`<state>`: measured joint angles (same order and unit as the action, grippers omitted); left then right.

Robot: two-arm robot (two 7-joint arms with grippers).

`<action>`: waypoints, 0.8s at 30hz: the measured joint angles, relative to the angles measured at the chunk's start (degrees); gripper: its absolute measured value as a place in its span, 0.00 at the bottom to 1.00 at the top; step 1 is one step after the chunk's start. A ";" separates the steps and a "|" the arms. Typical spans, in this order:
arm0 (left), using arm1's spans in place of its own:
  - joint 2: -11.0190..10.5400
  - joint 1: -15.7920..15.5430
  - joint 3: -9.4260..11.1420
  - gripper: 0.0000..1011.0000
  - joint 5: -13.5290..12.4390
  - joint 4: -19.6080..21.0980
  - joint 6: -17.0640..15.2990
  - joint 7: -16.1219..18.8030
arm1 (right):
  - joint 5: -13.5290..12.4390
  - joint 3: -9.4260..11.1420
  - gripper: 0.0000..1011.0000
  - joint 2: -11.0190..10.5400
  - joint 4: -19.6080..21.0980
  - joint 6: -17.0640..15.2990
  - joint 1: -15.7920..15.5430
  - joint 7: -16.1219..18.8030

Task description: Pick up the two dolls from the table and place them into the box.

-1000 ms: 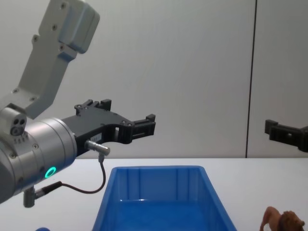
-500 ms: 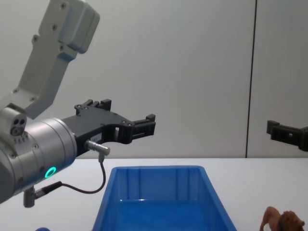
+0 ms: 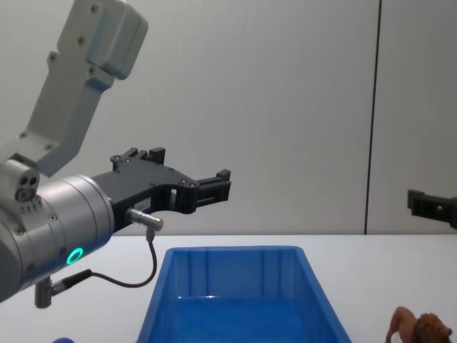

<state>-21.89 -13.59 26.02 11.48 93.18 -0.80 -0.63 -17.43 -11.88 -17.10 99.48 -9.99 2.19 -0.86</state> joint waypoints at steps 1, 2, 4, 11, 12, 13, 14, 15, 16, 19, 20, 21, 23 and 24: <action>0.00 0.00 0.00 0.99 0.00 0.00 0.00 0.00 | -0.07 0.09 0.99 0.08 0.29 -0.97 0.00 -0.68; 0.00 0.00 0.00 0.99 0.00 0.00 0.00 0.00 | -0.12 0.14 0.99 0.11 0.42 -1.57 -0.01 -1.12; 0.00 0.00 0.00 0.99 0.00 0.00 0.00 0.00 | -0.32 0.35 0.99 0.15 0.95 -3.57 -0.14 -2.50; 0.00 0.00 0.00 0.99 0.00 0.00 0.00 0.00 | -0.87 0.91 0.99 0.06 1.89 -6.87 -0.70 -4.78; 0.00 0.00 0.00 0.99 0.00 0.00 0.00 0.00 | -1.02 1.07 0.99 -0.01 2.11 -7.55 -0.91 -5.23; 0.00 0.00 0.00 0.99 0.00 0.00 0.00 0.00 | -1.02 1.07 0.99 -0.01 2.11 -7.55 -0.91 -5.23; 0.00 0.00 0.00 0.99 0.00 0.00 0.00 0.00 | -1.22 1.21 0.99 -0.07 2.32 -8.29 -1.08 -5.64; 0.00 0.00 0.00 0.99 0.00 0.00 0.00 0.00 | -1.28 1.29 0.99 -0.10 2.44 -8.56 -1.21 -5.87; 0.00 0.00 0.00 0.99 0.00 0.00 0.00 0.00 | -1.36 1.33 0.99 -0.13 2.49 -8.85 -1.28 -6.05; 0.00 0.00 0.00 0.99 0.00 0.00 0.00 0.00 | -1.77 1.67 0.99 -0.35 2.75 -10.10 -1.80 -6.66; 0.00 0.00 0.00 0.99 0.00 0.00 0.00 0.00 | -1.83 1.73 0.99 -0.39 2.76 -10.27 -1.90 -6.71; 0.00 0.00 0.00 0.99 0.00 0.00 0.00 0.00 | -1.96 1.83 0.99 -0.46 2.76 -10.63 -2.07 -6.80; 0.00 0.00 0.00 0.99 0.00 0.00 0.00 0.00 | -2.05 1.93 0.99 -0.54 2.76 -10.92 -2.23 -6.81; 0.00 0.00 0.00 0.99 0.00 0.00 0.00 0.00 | -2.10 1.99 0.99 -0.57 2.75 -11.02 -2.30 -6.81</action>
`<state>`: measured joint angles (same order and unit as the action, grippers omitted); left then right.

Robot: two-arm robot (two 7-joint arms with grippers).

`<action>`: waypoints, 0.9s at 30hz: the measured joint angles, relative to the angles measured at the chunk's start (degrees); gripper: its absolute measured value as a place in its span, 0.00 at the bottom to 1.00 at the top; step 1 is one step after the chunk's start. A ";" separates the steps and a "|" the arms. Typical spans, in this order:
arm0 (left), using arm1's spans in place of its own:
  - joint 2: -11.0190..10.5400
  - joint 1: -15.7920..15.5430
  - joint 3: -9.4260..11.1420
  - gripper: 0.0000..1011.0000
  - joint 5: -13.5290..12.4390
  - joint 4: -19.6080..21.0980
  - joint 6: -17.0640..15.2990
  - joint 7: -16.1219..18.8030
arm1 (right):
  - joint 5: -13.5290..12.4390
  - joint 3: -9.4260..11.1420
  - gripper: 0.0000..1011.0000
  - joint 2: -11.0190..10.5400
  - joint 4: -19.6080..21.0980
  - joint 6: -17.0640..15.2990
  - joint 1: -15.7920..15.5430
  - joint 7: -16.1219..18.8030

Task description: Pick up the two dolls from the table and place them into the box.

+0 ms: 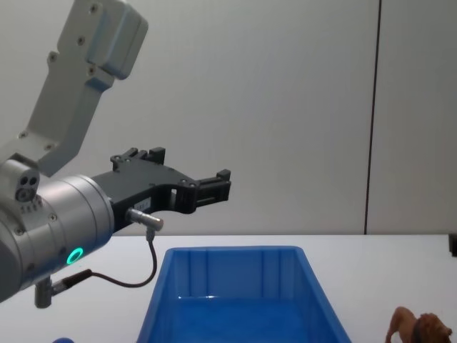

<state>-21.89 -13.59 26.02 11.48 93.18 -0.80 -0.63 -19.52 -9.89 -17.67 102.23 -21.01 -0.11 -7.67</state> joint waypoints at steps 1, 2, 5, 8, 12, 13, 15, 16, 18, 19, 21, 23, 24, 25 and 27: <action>0.00 0.00 0.00 0.99 0.00 0.00 0.00 0.00 | -0.07 0.08 0.99 -0.07 -0.12 -0.22 -0.13 0.01; 0.00 0.00 0.00 0.99 0.00 0.00 0.00 0.00 | -0.08 0.11 0.99 -0.10 -0.22 -0.28 -0.19 0.04; 0.00 0.00 0.00 0.99 0.00 0.00 0.00 0.00 | -0.14 0.25 0.99 -0.19 -0.74 -0.53 -0.38 0.41; 0.00 0.00 0.00 0.99 0.00 0.00 0.00 0.00 | -0.15 0.30 0.99 -0.22 -1.21 -0.67 -0.44 0.82; 0.00 0.00 0.00 0.99 0.00 0.00 0.00 0.00 | -0.14 0.39 0.99 -0.24 -2.26 -0.88 -0.49 1.63; 0.00 0.00 0.00 0.99 0.00 0.00 0.00 0.00 | -0.12 0.39 0.99 -0.24 -2.44 -0.93 -0.50 1.77; 0.00 0.00 0.00 0.99 0.00 0.00 0.00 0.00 | -0.10 0.42 0.99 -0.22 -3.05 -1.10 -0.51 2.03; 0.00 0.00 0.00 0.99 0.00 0.00 0.00 0.00 | -0.09 0.42 0.99 -0.21 -3.21 -1.16 -0.52 2.11; 0.00 0.00 0.00 0.99 0.00 0.00 0.00 0.00 | -0.09 0.45 0.99 -0.18 -3.54 -1.33 -0.53 2.26; 0.00 0.00 0.00 0.99 0.00 0.00 0.00 0.00 | -0.09 0.46 0.99 -0.16 -3.85 -1.47 -0.56 2.35; 0.00 0.00 0.00 0.99 0.00 0.00 0.00 0.00 | -0.10 0.50 0.99 -0.14 -4.20 -1.65 -0.61 2.43; 0.00 0.00 0.00 0.99 0.00 0.00 0.00 0.00 | -0.15 0.55 0.99 -0.10 -4.65 -1.88 -0.69 2.48; 0.00 0.00 0.00 0.99 0.00 0.00 0.00 0.00 | -0.18 0.57 0.99 -0.09 -4.78 -1.97 -0.73 2.48; 0.00 0.00 0.00 0.99 0.00 0.00 0.00 0.00 | -0.21 0.59 0.99 -0.08 -4.90 -2.08 -0.76 2.48; 0.00 0.00 0.00 0.99 0.00 0.00 0.00 0.00 | -0.30 0.65 0.99 -0.05 -5.25 -2.33 -0.85 2.49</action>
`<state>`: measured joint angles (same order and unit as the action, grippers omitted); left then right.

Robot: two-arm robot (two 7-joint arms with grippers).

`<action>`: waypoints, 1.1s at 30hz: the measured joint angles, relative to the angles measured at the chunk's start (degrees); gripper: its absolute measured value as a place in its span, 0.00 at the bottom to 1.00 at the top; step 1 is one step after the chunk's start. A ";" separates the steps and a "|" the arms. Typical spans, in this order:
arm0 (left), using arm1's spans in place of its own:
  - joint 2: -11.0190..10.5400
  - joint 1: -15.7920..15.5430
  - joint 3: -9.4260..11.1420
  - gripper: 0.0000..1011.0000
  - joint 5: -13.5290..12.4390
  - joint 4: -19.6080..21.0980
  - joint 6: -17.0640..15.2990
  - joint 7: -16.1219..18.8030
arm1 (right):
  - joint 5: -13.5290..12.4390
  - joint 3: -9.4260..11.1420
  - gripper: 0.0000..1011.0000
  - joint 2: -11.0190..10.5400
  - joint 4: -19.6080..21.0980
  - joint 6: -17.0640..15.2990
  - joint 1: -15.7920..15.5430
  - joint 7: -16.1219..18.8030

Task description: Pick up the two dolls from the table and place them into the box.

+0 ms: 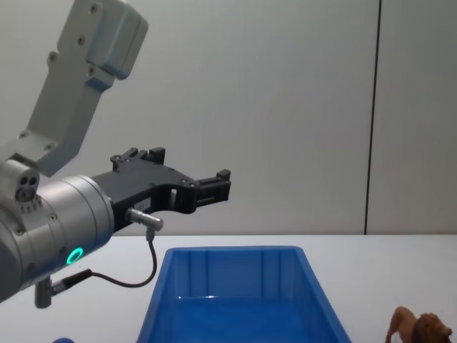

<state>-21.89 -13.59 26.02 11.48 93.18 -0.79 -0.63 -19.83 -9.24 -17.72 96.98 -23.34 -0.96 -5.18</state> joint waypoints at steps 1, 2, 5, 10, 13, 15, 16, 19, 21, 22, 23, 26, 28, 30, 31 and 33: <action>0.00 0.00 0.00 0.99 0.00 0.00 0.00 0.00 | -0.02 0.02 0.99 0.02 -0.11 -0.07 -0.04 0.00; 0.00 0.00 0.00 0.99 0.00 0.00 0.00 0.00 | -0.10 0.04 0.99 0.04 -0.27 -0.25 -0.09 0.00; 0.00 0.00 0.00 0.99 0.00 0.00 0.00 0.00 | -0.26 0.12 0.99 0.11 -0.68 -0.54 -0.17 0.04; 0.00 0.00 0.00 0.99 0.00 0.00 0.00 0.00 | -0.58 0.21 0.91 0.24 -1.27 -0.76 -0.21 0.41; 0.00 0.00 0.00 0.99 0.00 0.00 0.00 0.00 | -0.82 0.23 0.82 0.34 -1.74 -0.82 -0.20 0.85; 0.00 0.00 0.00 0.99 0.00 0.00 0.00 0.00 | -1.09 0.24 0.77 0.45 -2.14 -0.90 -0.13 1.21; 0.00 0.00 0.00 0.99 0.00 0.00 0.00 0.00 | -1.21 0.25 0.74 0.52 -2.35 -0.95 -0.09 1.41; 0.00 0.00 0.00 0.99 0.00 0.00 0.00 0.00 | -1.47 0.26 0.64 0.64 -2.76 -1.02 0.01 1.69; 0.00 0.00 0.00 0.99 0.00 0.00 0.00 0.00 | -1.75 0.28 0.58 0.77 -3.14 -1.10 0.09 2.00; 0.00 0.00 0.00 0.99 0.00 0.00 0.00 0.00 | -1.79 0.28 0.54 0.80 -3.25 -1.11 0.12 2.06; 0.00 0.00 0.00 0.99 0.00 0.00 0.00 0.00 | -1.91 0.29 0.53 0.86 -3.43 -1.13 0.17 2.21; 0.00 0.00 0.00 0.99 0.00 0.00 0.00 0.00 | -1.99 0.29 0.42 0.95 -3.63 -1.13 0.24 2.45; 0.00 0.00 0.00 0.99 0.00 0.00 0.00 0.00 | -1.98 0.29 0.37 1.01 -3.69 -1.01 0.27 2.63; 0.00 0.00 0.00 0.99 0.00 0.00 0.00 0.00 | -1.77 0.28 0.36 1.04 -3.69 -0.65 0.31 2.86; 0.00 0.00 0.00 0.99 0.00 0.00 0.00 0.00 | -1.64 0.27 0.36 1.04 -3.65 -0.50 0.33 2.94; 0.00 0.00 0.00 0.99 0.00 0.00 0.00 0.00 | -1.12 0.23 0.36 1.05 -3.38 0.06 0.39 3.23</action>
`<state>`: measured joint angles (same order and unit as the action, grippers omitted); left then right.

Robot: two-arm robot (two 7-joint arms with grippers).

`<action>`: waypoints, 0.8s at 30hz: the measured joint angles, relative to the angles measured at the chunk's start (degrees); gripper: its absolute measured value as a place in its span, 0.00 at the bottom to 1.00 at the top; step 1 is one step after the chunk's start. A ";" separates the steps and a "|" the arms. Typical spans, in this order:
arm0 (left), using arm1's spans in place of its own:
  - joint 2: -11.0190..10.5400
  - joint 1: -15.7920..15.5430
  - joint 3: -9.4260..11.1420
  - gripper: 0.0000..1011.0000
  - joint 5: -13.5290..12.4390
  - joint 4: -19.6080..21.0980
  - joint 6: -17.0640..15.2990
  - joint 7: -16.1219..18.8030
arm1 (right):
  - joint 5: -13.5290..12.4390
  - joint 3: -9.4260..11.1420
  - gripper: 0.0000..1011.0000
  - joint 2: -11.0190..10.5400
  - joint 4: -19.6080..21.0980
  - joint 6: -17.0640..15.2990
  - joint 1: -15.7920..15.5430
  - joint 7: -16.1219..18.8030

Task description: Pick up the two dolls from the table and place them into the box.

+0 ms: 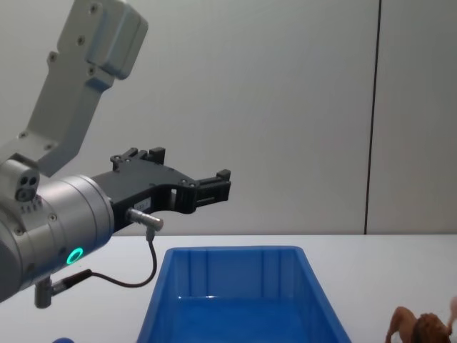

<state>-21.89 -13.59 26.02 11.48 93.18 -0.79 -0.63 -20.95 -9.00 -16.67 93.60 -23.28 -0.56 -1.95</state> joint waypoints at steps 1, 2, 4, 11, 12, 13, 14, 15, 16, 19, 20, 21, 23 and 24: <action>0.00 0.00 0.00 0.99 0.00 0.00 0.00 0.00 | 0.18 -0.01 0.36 0.00 0.12 0.18 0.02 0.07; 0.00 0.00 0.00 0.99 0.00 0.00 0.00 0.00 | 0.38 -0.03 0.36 0.00 0.25 0.38 0.04 0.22; 0.00 0.00 0.00 0.99 0.00 0.00 0.00 0.00 | 1.02 -0.11 0.36 -0.02 0.68 0.97 0.12 0.60; 0.00 0.00 0.00 0.99 0.00 0.00 0.00 0.00 | 3.30 -0.41 0.36 -0.15 2.29 3.27 0.84 2.83; 0.00 0.00 0.00 0.99 0.00 0.00 0.00 0.00 | 3.51 -0.45 0.36 -0.16 2.44 3.50 0.95 3.15; 0.00 0.00 0.00 0.99 0.00 0.00 0.00 0.00 | 3.92 -0.51 0.36 -0.17 2.68 4.01 1.18 3.87; 0.00 0.00 0.00 0.99 0.00 0.00 0.00 0.00 | 4.18 -0.56 0.36 -0.17 2.81 4.35 1.30 4.39; 0.00 0.00 0.00 0.99 0.00 0.00 0.00 0.00 | 4.36 -0.60 0.36 -0.17 2.90 4.61 1.47 4.78; 0.00 0.00 0.00 0.99 0.00 0.00 0.00 0.00 | 4.71 -0.71 0.36 -0.16 3.10 5.10 1.74 5.61; 0.00 0.00 0.00 0.99 0.00 0.00 0.00 0.00 | 5.21 -0.89 0.36 -0.08 3.30 5.85 2.27 7.12; 0.00 0.00 0.00 0.99 0.00 0.00 0.00 0.00 | 5.46 -1.00 0.36 -0.01 3.38 6.28 2.62 8.04; 0.00 0.00 0.00 0.99 0.00 0.00 0.00 0.00 | 5.61 -1.08 0.36 0.03 3.40 6.57 2.81 8.69; 0.00 0.00 0.00 0.99 0.00 0.00 0.00 0.00 | 5.91 -1.28 0.36 0.19 3.40 7.18 3.36 10.18; 0.00 0.00 0.00 0.99 0.00 0.00 0.00 0.01 | 6.00 -1.36 0.36 0.27 3.39 7.37 3.63 10.75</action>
<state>-21.89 -13.59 26.02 11.48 93.18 -0.79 -0.62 -14.95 -10.37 -16.40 97.00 -15.91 3.06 8.80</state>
